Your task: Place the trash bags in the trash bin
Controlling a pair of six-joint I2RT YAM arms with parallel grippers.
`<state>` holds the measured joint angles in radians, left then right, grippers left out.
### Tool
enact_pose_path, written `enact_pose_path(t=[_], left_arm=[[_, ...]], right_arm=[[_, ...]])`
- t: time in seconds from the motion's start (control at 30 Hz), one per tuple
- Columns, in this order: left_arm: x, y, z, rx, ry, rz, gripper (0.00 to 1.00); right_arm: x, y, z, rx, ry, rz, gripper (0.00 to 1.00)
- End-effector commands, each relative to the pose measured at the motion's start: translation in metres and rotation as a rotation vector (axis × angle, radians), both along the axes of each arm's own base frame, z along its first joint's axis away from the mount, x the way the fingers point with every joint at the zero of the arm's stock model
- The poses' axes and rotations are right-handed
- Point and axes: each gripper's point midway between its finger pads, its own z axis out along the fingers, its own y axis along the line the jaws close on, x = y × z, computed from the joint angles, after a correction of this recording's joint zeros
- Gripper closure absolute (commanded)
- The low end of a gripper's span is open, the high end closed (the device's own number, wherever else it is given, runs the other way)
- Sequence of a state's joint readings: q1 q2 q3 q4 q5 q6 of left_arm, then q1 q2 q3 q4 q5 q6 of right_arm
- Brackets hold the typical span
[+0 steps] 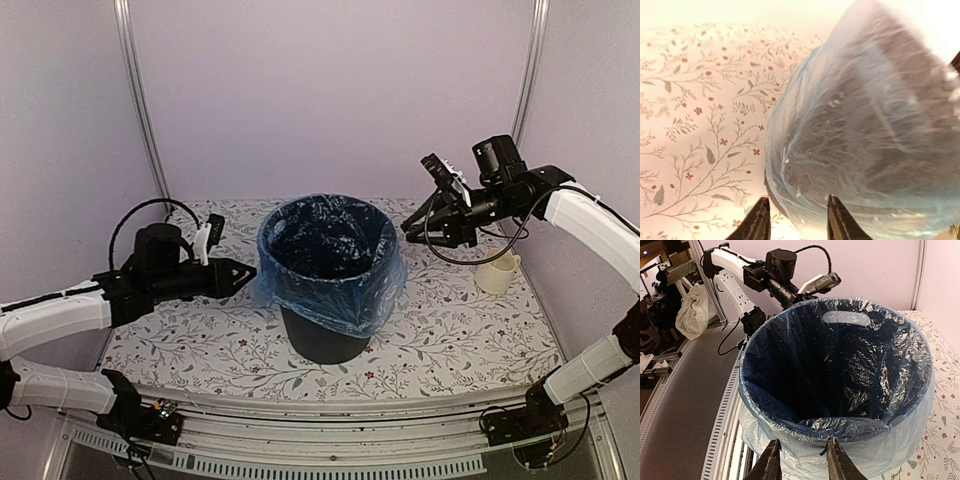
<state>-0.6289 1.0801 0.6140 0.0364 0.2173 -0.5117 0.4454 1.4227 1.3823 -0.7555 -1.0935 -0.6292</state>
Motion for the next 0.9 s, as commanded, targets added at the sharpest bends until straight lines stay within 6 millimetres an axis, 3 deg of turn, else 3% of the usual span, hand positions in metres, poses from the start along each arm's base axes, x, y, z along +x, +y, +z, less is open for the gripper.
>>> enact_pose_path(t=[0.0,0.1,0.2,0.27,0.37,0.5,0.6,0.87], left_arm=[[-0.019,0.018,0.037,-0.009,-0.14,0.006,0.57],[-0.053,0.003,0.058,-0.083,-0.233,-0.167,0.56],[-0.074,-0.013,0.058,-0.114,-0.22,-0.289,0.69],[-0.082,-0.025,0.054,-0.117,-0.202,-0.353,0.78],[-0.095,-0.046,0.054,-0.131,-0.21,-0.428,0.8],[-0.094,-0.065,0.057,-0.174,-0.239,-0.454,0.79],[-0.088,-0.075,0.044,-0.171,-0.228,-0.449,0.8],[-0.083,-0.078,-0.025,-0.094,-0.157,-0.425,0.82]], right_arm=[[-0.011,-0.01,0.0,0.003,0.013,-0.004,0.69],[-0.012,-0.01,-0.01,0.014,0.059,0.016,0.72],[-0.007,-0.008,-0.018,0.012,0.082,0.018,0.75],[-0.002,-0.007,-0.023,0.009,0.098,0.018,0.76],[0.002,-0.004,-0.03,0.011,0.125,0.03,0.78],[0.006,-0.002,-0.041,0.005,0.148,0.035,0.8],[0.008,-0.001,-0.054,-0.003,0.172,0.039,0.8],[0.021,0.004,-0.09,-0.036,0.255,0.037,0.8]])
